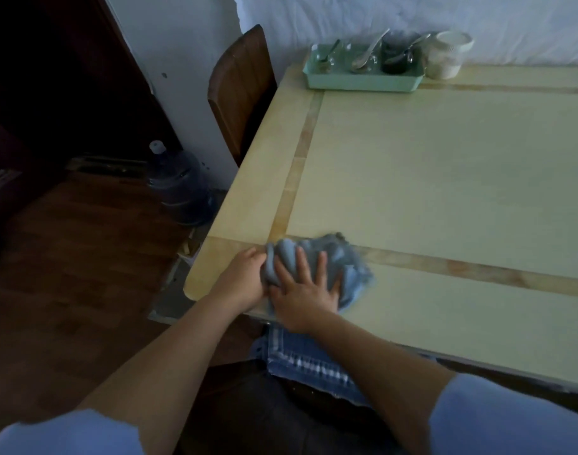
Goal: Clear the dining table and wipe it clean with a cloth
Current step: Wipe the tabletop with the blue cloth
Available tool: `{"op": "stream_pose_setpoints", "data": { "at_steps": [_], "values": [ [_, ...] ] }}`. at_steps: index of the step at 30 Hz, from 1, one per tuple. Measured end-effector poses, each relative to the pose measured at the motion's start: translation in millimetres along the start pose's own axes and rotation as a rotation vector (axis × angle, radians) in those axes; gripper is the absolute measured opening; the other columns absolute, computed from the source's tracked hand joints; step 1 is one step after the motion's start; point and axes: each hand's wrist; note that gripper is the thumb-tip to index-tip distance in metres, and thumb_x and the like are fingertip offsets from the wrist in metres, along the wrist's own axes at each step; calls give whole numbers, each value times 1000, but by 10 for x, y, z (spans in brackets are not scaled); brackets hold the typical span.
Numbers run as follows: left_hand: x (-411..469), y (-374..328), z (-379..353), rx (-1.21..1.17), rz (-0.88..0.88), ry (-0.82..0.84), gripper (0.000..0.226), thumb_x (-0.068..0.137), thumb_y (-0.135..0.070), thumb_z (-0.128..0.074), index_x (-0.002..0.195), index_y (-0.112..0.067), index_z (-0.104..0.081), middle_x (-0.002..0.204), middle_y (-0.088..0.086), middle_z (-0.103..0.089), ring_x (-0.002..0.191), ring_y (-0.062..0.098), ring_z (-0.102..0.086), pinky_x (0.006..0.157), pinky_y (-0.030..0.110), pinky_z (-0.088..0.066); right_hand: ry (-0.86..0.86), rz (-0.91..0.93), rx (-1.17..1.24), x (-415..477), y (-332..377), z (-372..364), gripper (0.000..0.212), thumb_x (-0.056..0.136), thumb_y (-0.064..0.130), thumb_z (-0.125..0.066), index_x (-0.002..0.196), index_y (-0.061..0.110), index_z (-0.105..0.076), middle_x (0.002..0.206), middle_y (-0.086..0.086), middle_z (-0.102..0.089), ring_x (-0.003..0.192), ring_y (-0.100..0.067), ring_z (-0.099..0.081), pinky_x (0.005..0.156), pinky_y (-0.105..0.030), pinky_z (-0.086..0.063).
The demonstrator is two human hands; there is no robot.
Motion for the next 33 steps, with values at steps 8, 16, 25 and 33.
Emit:
{"op": "stream_pose_setpoints", "data": {
  "at_steps": [8, 16, 25, 33],
  "values": [
    [59, -202, -52, 118, 35, 58, 72, 79, -26, -69, 141, -17, -34, 148, 4, -31, 135, 27, -32, 111, 41, -33, -47, -57, -22, -238, -604, 72, 53, 93, 62, -16, 141, 58, 6, 155, 18, 24, 141, -24, 32, 107, -58, 22],
    [333, -447, -39, 108, -18, 45, 79, 78, -29, -70, 144, -16, -29, 153, 4, -23, 140, 25, -23, 114, 41, -29, -93, -78, -55, 14, -709, 230, 56, 92, 65, -12, 142, 56, 10, 154, 15, 27, 139, -27, 34, 104, -63, 24],
    [1149, -474, 301, 107, 114, 92, 96, 77, -39, -70, 149, -19, -10, 159, 5, 0, 147, 26, 0, 117, 46, -19, -120, -81, -98, 1129, -1074, 976, 58, 90, 68, -15, 142, 56, 9, 156, 14, 24, 141, -29, 31, 106, -65, 19],
    [1933, -705, 486, 68, 125, 158, 115, 67, -39, -79, 149, -29, 1, 159, 2, 12, 147, 24, 11, 119, 51, -8, -150, 3, -151, 2338, -922, 1446, 59, 91, 66, -14, 144, 52, 7, 157, 11, 22, 140, -31, 31, 103, -66, 20]
  ]
}}
Point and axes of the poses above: each hand's wrist, its own x-axis towards the middle knuckle, its own z-axis out of the back of the hand, y = z × x
